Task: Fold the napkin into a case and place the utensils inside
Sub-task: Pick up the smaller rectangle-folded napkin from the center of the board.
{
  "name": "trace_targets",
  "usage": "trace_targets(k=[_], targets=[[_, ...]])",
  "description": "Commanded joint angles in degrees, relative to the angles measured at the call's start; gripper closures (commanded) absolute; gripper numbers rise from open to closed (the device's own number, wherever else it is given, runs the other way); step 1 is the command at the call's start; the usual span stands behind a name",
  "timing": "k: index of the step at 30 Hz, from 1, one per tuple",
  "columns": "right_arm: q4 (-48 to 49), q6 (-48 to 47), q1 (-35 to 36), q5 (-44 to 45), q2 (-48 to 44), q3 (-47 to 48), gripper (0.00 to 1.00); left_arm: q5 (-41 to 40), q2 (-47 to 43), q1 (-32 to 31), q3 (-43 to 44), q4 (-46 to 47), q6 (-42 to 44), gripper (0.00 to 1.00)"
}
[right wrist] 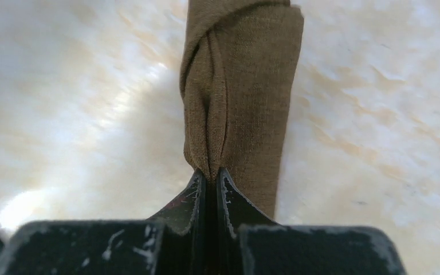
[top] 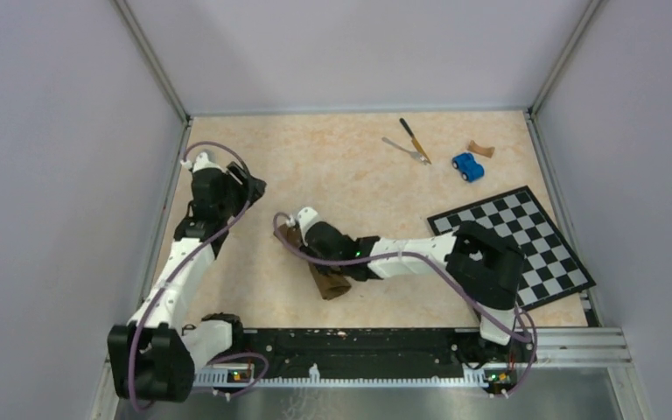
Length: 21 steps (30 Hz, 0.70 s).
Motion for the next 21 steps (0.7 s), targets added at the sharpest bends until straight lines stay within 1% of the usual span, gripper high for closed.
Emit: trace_targets(k=[1,3,5,7,8,10,13,16,19,21], targets=[[12.3,19.0,-8.0,-32.9,-7.0,-2.0,1.0,-13.3,-10.3,0.2,4.8,-9.5,4.1,0.34],[22.2,30.5,-11.3,-45.8,-5.3,-4.3,1.0,-15.0,-13.1,0.3,5.6,-11.1,5.4,0.33],[37.0,44.5,-13.8,-55.1,-1.2,-7.3,1.0,-15.2,-15.3,0.3,6.2,-12.2,6.5,0.33],[51.9,57.8,-14.7,-60.2,3.9,-9.2,1.0,-14.3,-16.6,0.3,6.4,-12.9,7.2,0.33],[59.4,63.9,-14.9,-61.3,6.7,-10.1,1.0,-13.7,-17.1,0.3,6.4,-13.3,7.5,0.33],[69.4,71.7,-15.3,-62.3,11.4,-10.6,1.0,-12.3,-17.7,0.3,6.2,-13.7,8.0,0.33],[77.2,77.0,-16.2,-62.1,15.6,-11.3,1.0,-9.6,-18.0,0.3,5.4,-13.5,9.1,0.34],[76.9,75.0,-17.9,-61.8,16.7,-12.5,1.0,-7.0,-17.9,0.3,3.9,-12.5,9.4,0.34],[78.8,74.6,-20.3,-62.1,18.1,-14.8,1.0,-3.7,-17.2,0.3,1.9,-11.4,9.0,0.35],[77.8,73.2,-21.6,-62.6,19.0,-16.0,0.97,-1.6,-16.3,0.3,1.0,-10.6,8.7,0.36]])
